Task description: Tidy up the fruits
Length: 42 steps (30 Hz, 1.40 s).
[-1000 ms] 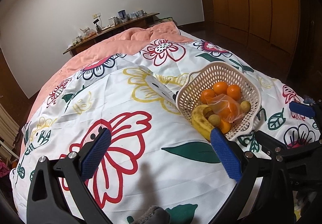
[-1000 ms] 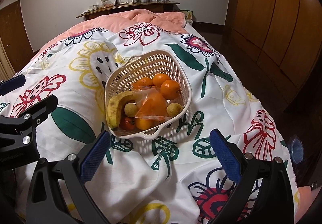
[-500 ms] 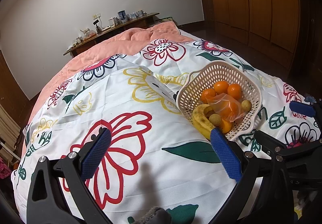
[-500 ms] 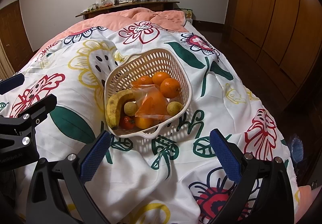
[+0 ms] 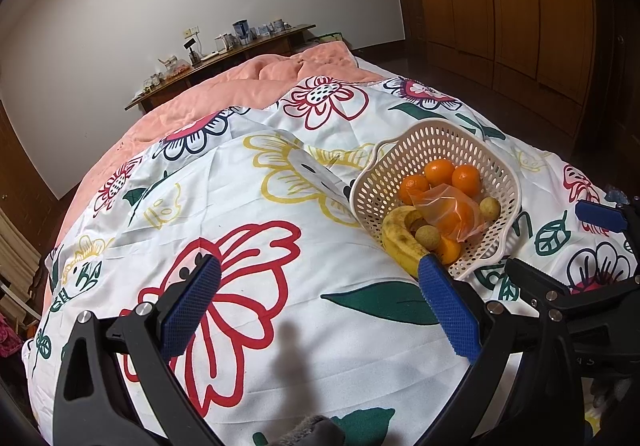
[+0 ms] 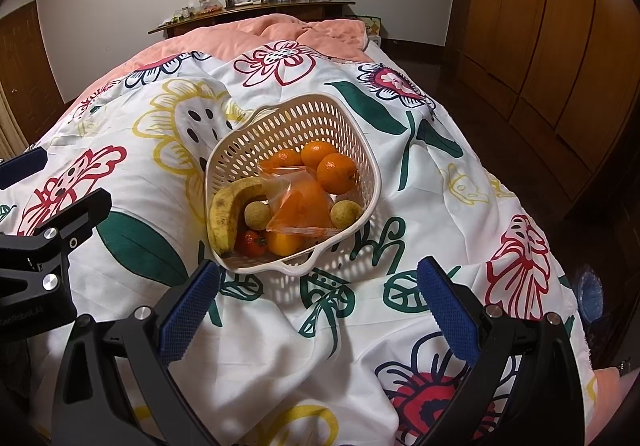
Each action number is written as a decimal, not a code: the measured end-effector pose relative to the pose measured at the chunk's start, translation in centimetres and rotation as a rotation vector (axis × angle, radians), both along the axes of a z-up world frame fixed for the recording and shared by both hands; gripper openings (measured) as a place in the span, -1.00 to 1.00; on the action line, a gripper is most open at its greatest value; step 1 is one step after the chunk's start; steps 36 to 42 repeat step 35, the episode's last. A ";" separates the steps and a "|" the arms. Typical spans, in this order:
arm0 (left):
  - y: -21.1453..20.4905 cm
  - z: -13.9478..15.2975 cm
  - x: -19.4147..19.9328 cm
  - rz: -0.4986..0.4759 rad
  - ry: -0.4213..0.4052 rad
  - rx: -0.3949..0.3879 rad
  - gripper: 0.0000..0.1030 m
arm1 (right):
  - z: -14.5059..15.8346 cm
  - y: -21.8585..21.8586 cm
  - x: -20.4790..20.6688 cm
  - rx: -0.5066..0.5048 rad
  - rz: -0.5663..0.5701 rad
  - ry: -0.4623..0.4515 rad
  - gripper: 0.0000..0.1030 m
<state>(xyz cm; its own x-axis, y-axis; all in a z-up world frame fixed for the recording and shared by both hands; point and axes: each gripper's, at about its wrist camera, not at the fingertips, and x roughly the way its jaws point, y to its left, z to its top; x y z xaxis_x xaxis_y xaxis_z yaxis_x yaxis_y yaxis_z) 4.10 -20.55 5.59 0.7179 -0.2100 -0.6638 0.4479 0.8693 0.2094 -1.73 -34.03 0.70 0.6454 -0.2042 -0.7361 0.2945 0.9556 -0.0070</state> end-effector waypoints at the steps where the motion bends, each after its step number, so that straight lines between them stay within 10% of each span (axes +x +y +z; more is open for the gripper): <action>1: 0.0 0.0 0.0 0.000 0.000 0.000 0.94 | 0.0 0.0 0.0 -0.001 0.000 0.000 0.90; 42: 4.2 0.6 0.0 0.058 0.034 -0.053 0.94 | 1.0 1.7 -0.1 0.074 0.054 -0.031 0.90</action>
